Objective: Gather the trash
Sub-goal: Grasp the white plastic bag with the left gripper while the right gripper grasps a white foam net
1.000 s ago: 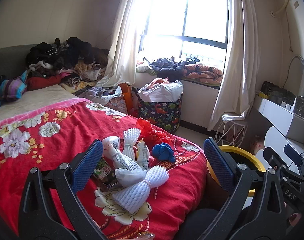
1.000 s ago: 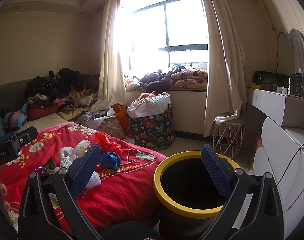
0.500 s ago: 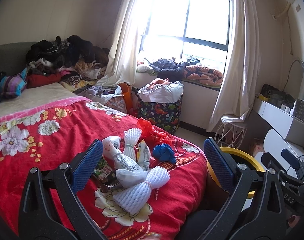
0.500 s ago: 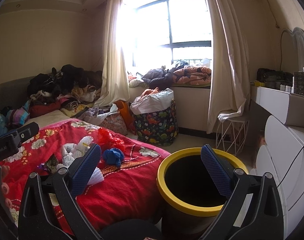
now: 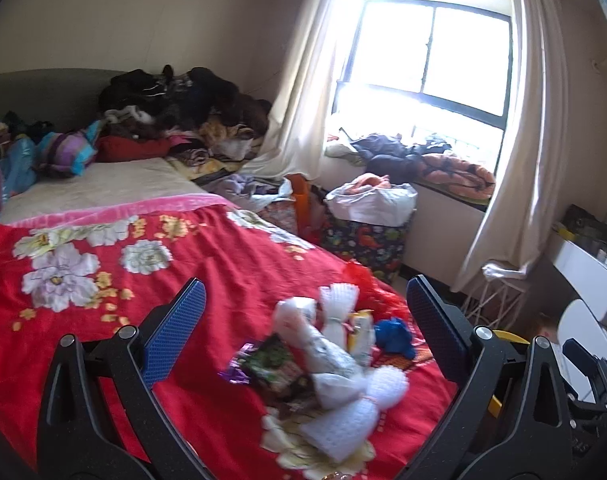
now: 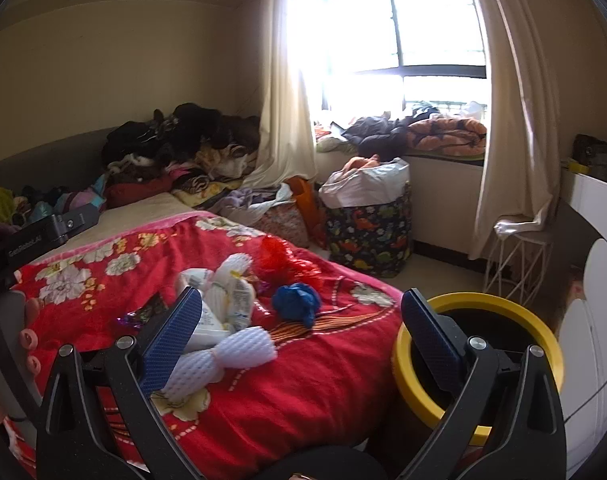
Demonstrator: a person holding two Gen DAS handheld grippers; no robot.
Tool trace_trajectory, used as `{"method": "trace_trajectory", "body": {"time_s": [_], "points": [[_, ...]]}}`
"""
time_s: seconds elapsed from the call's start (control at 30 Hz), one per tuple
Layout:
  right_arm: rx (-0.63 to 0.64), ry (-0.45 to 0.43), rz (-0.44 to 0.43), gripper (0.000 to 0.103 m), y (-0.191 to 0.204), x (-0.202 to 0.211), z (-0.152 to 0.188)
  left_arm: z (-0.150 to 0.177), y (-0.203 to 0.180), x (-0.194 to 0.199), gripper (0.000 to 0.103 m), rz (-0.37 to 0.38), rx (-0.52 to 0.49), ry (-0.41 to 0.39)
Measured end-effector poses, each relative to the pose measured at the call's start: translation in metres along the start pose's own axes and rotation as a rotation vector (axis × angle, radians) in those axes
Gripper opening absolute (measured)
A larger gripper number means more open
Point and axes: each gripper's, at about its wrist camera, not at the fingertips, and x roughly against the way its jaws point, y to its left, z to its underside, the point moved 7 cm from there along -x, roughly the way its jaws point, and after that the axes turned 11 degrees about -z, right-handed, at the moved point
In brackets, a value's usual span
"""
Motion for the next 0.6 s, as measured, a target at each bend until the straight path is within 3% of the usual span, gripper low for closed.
{"method": "trace_trajectory", "body": {"time_s": [0.3,0.6], "points": [[-0.016,0.057,-0.055,0.097,0.017,-0.043,-0.005,-0.012,0.015,-0.025,0.092,0.023,-0.005,0.021],[-0.096,0.131,0.018,0.097,-0.018,-0.075,0.005,-0.005,-0.012,-0.07,0.092,0.049,-0.075,0.141]]}}
